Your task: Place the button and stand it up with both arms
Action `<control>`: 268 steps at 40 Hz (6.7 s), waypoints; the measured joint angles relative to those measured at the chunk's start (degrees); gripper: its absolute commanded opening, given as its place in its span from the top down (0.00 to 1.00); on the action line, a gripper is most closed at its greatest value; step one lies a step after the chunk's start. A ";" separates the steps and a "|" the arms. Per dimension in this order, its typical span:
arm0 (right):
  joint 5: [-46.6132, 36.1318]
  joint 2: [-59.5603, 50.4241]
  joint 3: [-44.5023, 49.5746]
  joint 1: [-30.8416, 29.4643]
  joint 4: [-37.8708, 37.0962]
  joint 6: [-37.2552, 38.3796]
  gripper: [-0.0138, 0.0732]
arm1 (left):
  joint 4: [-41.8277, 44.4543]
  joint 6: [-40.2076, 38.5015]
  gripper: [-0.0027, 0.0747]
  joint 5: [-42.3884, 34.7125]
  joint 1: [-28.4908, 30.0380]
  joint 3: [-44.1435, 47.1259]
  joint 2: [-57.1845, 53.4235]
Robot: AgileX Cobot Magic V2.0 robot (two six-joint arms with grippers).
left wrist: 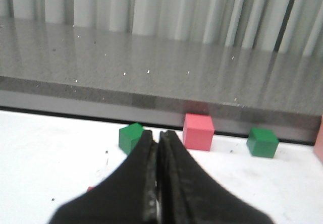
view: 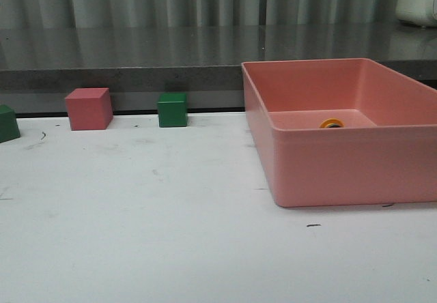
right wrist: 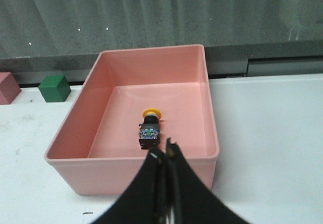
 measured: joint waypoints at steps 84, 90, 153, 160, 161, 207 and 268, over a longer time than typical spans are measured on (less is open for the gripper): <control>17.24 94.54 -56.83 6.04 0.03 5.04 0.12 | 3.47 0.00 0.10 2.44 0.00 -1.31 4.06; 17.49 97.70 -58.31 6.04 0.03 5.04 0.28 | 3.47 0.00 0.10 2.44 0.00 -1.31 4.06; 22.87 89.10 -76.66 39.95 4.63 5.18 0.54 | 3.57 0.00 0.10 2.44 0.00 -1.31 4.06; 26.06 97.32 -83.41 43.57 5.16 6.06 0.54 | 3.36 0.00 0.10 2.44 0.00 -1.31 4.06; 26.50 98.40 -83.90 43.71 5.28 6.63 0.54 | 3.36 0.00 0.10 2.44 0.00 -1.31 4.06; 28.05 114.80 -85.48 39.85 -1.54 28.81 0.31 | 3.36 0.00 0.10 2.44 0.00 -1.31 4.06; 45.35 105.36 -113.33 32.62 2.13 14.02 0.92 | 3.36 0.00 0.10 2.44 0.00 -1.31 4.06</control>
